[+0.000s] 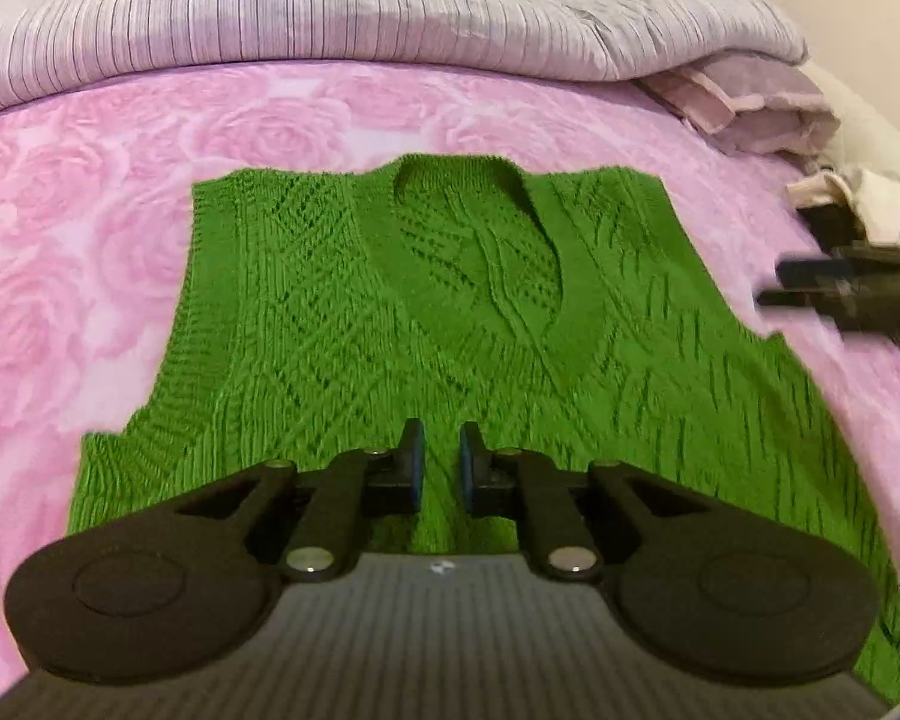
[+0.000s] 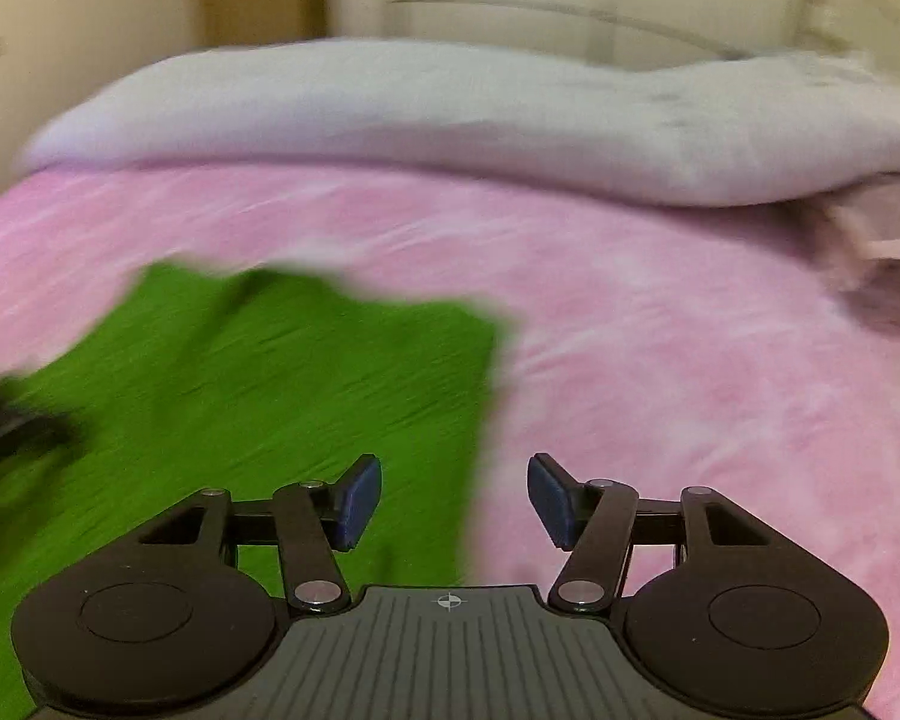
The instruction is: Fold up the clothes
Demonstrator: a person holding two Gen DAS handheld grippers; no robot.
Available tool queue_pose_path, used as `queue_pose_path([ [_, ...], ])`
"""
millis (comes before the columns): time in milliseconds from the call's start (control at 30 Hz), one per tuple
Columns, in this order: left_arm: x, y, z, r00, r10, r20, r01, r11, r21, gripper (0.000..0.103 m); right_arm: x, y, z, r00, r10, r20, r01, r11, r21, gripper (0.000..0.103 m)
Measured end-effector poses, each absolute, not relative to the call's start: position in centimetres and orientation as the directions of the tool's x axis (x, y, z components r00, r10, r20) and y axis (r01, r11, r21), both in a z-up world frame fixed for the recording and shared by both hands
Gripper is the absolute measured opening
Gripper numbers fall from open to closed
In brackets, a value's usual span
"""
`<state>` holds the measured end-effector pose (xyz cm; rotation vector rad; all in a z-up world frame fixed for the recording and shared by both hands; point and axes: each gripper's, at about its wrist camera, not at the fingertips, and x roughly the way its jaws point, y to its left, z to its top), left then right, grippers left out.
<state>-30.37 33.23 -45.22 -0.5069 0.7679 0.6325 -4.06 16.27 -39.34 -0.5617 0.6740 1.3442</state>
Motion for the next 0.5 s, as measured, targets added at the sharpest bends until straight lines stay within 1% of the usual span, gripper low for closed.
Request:
queue_pose_path([
  [67,-31.9,31.6,-44.9,0.541,0.337,-0.771,-0.695,0.695,-0.185,0.012,-6.6,14.5,-40.6,0.078,0.652,-0.754,-0.992,0.129,0.009,0.059],
  [100,-32.7,30.7,-44.7,0.535,0.338,-0.774,-0.701,0.689,-0.183,0.013,-7.1,13.1,-41.0,0.095,0.646,-0.757,-0.988,0.154,0.008,0.059],
  [267,-36.9,26.4,-43.7,0.503,0.343,-0.793,-0.729,0.662,-0.175,0.014,-9.6,5.9,-42.6,0.174,0.605,-0.777,-0.959,0.282,0.004,0.059],
  [400,-40.2,23.0,-43.0,0.476,0.347,-0.808,-0.750,0.640,-0.168,0.013,-11.8,0.0,-41.6,0.195,0.510,-0.838,-0.913,0.405,0.034,0.059],
  [433,-40.4,22.5,-42.5,0.481,0.352,-0.803,-0.751,0.637,-0.171,0.015,-12.2,-0.9,-41.1,0.200,0.501,-0.842,-0.904,0.426,0.039,0.059],
  [500,-39.9,21.7,-41.5,0.504,0.362,-0.784,-0.742,0.647,-0.178,0.015,-13.4,-0.9,-39.4,0.214,0.537,-0.816,-0.903,0.427,0.045,0.059],
])
